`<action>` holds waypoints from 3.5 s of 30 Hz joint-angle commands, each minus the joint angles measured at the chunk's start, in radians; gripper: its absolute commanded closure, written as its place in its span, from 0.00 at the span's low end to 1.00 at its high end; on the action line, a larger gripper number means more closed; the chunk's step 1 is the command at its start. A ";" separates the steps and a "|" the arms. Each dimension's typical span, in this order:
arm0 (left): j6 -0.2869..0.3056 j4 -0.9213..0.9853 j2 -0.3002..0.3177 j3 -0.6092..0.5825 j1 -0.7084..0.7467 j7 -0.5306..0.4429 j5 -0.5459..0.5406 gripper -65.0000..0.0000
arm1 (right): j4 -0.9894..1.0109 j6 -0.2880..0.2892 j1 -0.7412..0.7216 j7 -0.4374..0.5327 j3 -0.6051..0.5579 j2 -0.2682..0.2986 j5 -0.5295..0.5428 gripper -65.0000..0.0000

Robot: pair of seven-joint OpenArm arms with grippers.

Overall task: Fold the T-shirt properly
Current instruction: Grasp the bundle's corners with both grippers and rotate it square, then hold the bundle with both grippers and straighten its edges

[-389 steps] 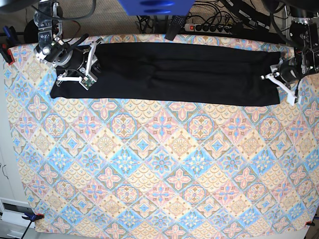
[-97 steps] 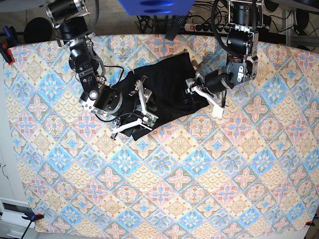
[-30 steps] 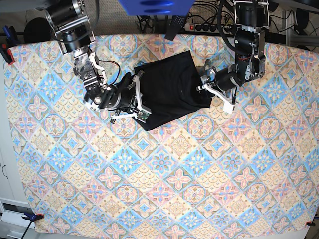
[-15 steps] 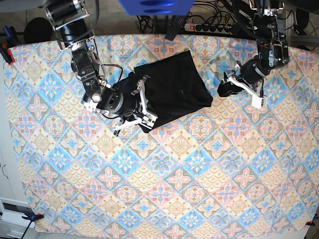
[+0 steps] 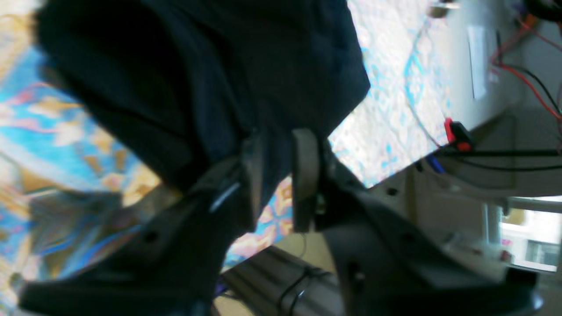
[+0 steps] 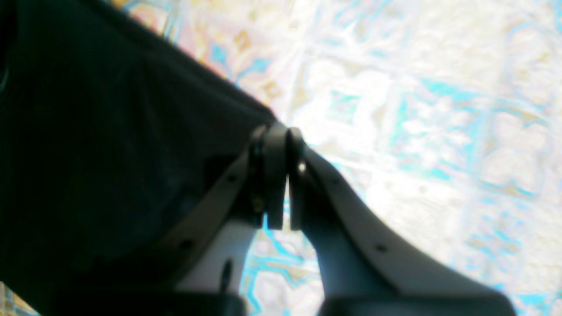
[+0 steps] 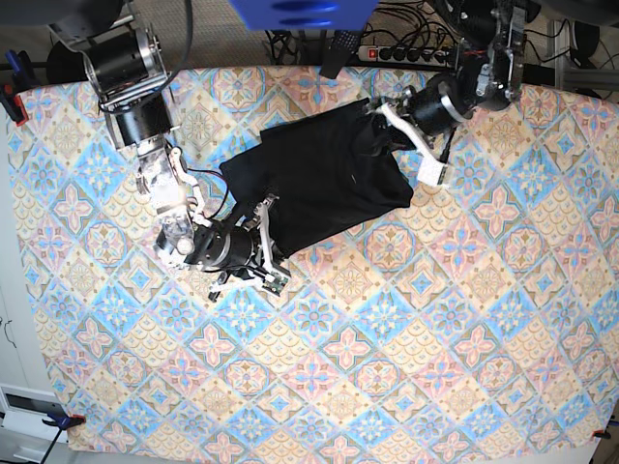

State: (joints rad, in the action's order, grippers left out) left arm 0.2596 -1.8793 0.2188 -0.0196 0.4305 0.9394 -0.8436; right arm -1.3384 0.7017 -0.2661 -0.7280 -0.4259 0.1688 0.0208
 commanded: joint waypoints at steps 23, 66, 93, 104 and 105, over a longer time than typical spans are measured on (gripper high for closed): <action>0.007 0.307 -0.051 -0.151 -0.164 -0.018 0.189 0.87 | 0.368 -0.004 -0.161 0.199 0.003 0.002 0.008 0.99; 0.010 0.281 0.061 -0.250 -0.184 -0.010 0.189 0.88 | 0.142 -0.004 -0.055 0.183 0.011 -0.030 0.008 0.99; 0.007 0.128 0.112 -0.253 -0.097 0.050 0.198 0.88 | 0.508 -0.004 -0.276 0.232 -0.034 -0.085 0.001 0.99; 0.005 0.175 0.107 -0.251 -0.178 0.050 0.314 0.88 | 0.541 -0.004 -0.266 0.252 -0.199 -0.065 0.001 0.99; 0.005 0.195 0.107 -0.253 -0.192 0.050 0.320 0.88 | 0.537 -0.004 -0.252 0.252 -0.202 -0.044 0.001 0.99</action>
State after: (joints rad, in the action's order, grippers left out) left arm 0.2634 -1.6722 0.3202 -0.2760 0.2531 1.0027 -0.5255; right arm -0.7910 0.6949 -0.5011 -0.4782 -0.6315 0.1089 0.0143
